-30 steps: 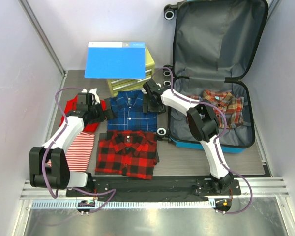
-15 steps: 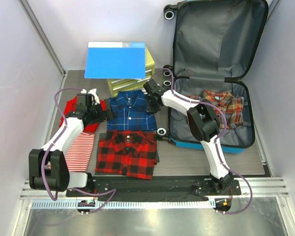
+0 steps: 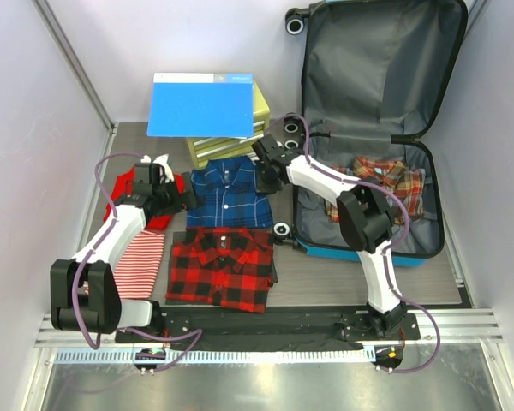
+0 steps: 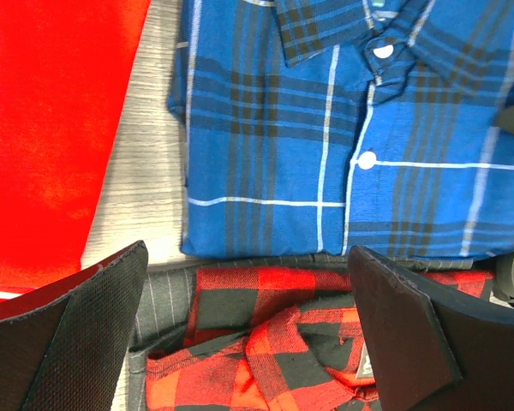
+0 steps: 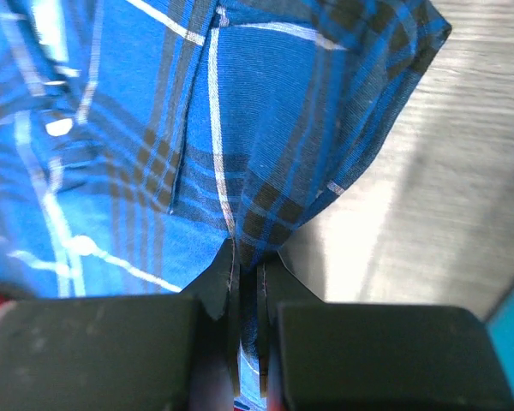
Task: Pack the luggage
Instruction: Pick up the clothes at the center of the board.
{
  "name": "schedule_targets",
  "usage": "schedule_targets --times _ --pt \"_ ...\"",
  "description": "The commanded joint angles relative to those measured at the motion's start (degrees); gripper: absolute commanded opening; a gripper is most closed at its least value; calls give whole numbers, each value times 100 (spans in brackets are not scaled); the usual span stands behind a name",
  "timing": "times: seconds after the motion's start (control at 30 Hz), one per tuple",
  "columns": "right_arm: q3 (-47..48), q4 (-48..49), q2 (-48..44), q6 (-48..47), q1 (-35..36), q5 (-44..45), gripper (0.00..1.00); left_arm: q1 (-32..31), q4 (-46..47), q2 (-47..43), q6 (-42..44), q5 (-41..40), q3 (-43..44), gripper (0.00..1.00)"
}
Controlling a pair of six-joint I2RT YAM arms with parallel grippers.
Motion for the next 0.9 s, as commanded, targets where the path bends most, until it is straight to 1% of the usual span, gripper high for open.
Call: schedule_targets --times 0.0,0.07,0.2,0.3,0.5,0.87 --pt "-3 -38 -854 180 47 217 1 16 273 -86 -65 69 -47 100" --pt "76 -99 -951 172 55 270 1 16 282 -60 -73 86 -56 100" --pt "637 -712 -907 172 20 516 1 7 282 -42 -65 69 -30 100" --pt "840 -1012 -933 180 -41 613 1 16 273 -33 -65 78 -38 100" --pt "806 -1478 -1310 172 -313 771 1 16 273 2 -56 34 -65 100" --pt "762 -2252 -2040 -136 -946 859 1 16 300 151 -65 78 -3 100"
